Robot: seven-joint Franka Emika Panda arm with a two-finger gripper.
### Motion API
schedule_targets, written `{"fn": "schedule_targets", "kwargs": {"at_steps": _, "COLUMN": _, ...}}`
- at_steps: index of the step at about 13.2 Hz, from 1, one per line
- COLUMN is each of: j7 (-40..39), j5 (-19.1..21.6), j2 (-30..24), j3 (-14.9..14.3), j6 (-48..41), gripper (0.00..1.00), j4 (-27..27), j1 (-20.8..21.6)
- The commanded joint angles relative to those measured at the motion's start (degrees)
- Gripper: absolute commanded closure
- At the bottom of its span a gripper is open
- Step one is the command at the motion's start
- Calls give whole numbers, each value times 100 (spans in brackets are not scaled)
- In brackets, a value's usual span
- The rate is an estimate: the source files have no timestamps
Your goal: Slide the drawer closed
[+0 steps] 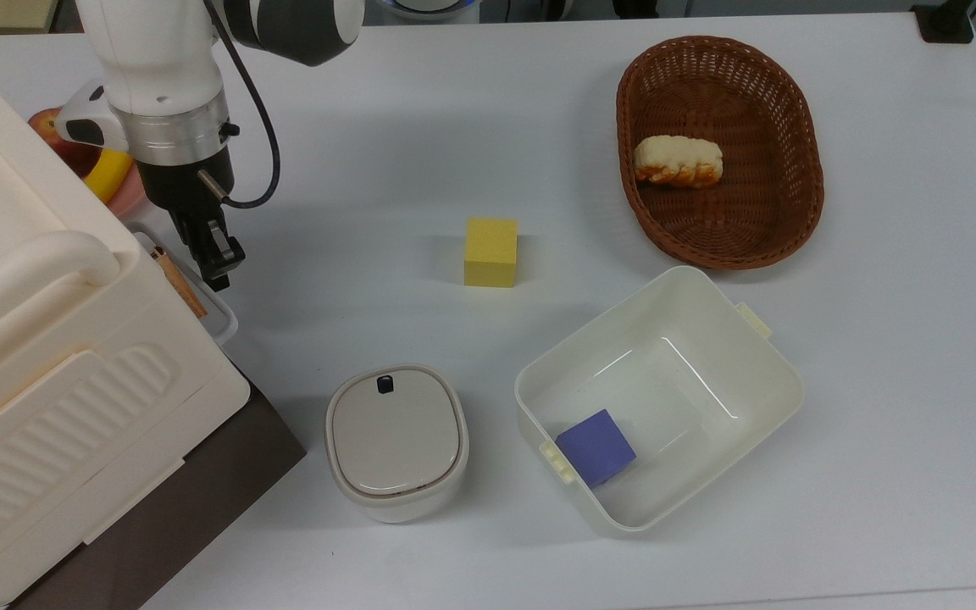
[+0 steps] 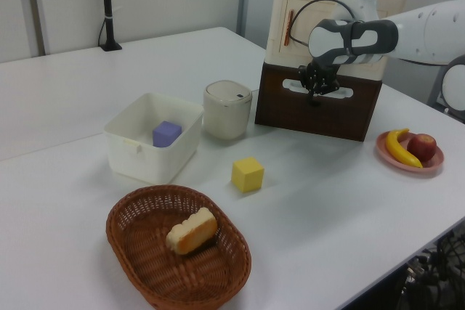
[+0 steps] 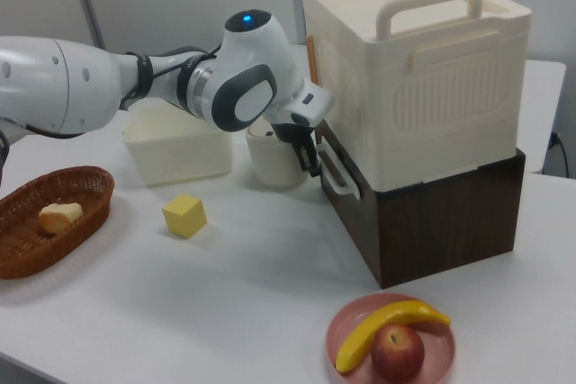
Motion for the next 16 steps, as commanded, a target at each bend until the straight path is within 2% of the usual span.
{"fn": "schedule_targets", "kwargs": {"at_steps": 1, "j7": -101, "j5": -58, "j2": 85, "j3": -50, "j6": 228, "gripper": 100, "j4": 113, "j1": -16}}
{"fn": "schedule_targets", "kwargs": {"at_steps": 3, "j7": -119, "j5": -128, "j2": 85, "j3": -50, "j6": 219, "gripper": 100, "j4": 95, "j1": 19}}
{"fn": "schedule_targets", "kwargs": {"at_steps": 4, "j7": -206, "j5": -346, "j2": 85, "j3": 28, "j6": 202, "gripper": 100, "j4": 61, "j1": 54}}
{"fn": "schedule_targets", "kwargs": {"at_steps": 7, "j7": -233, "j5": -585, "j2": 85, "j3": 195, "j6": 114, "gripper": 100, "j4": -89, "j1": 370}}
{"fn": "schedule_targets", "kwargs": {"at_steps": 9, "j7": -329, "j5": -839, "j2": 32, "j3": 519, "j6": -350, "gripper": 100, "j4": -54, "j1": 468}}
{"fn": "schedule_targets", "kwargs": {"at_steps": 10, "j7": -513, "j5": -945, "j2": -20, "j3": 782, "j6": -596, "gripper": 100, "j4": -37, "j1": 468}}
{"fn": "schedule_targets", "kwargs": {"at_steps": 11, "j7": -584, "j5": -954, "j2": -151, "j3": 907, "j6": -825, "gripper": 100, "j4": -28, "j1": 468}}
{"fn": "schedule_targets", "kwargs": {"at_steps": 13, "j7": -1240, "j5": -876, "j2": -747, "j3": 1074, "j6": -1736, "gripper": 97, "j4": -28, "j1": 599}}
{"fn": "schedule_targets", "kwargs": {"at_steps": 14, "j7": -1505, "j5": -849, "j2": -959, "j3": 1075, "j6": -2054, "gripper": 87, "j4": -19, "j1": 669}}
{"fn": "schedule_targets", "kwargs": {"at_steps": 15, "j7": -1751, "j5": -744, "j2": -1240, "j3": 1066, "j6": -2379, "gripper": 50, "j4": -19, "j1": 748}}
{"fn": "schedule_targets", "kwargs": {"at_steps": 16, "j7": -1980, "j5": -691, "j2": -1434, "j3": 1066, "j6": -2609, "gripper": 1, "j4": -19, "j1": 836}}
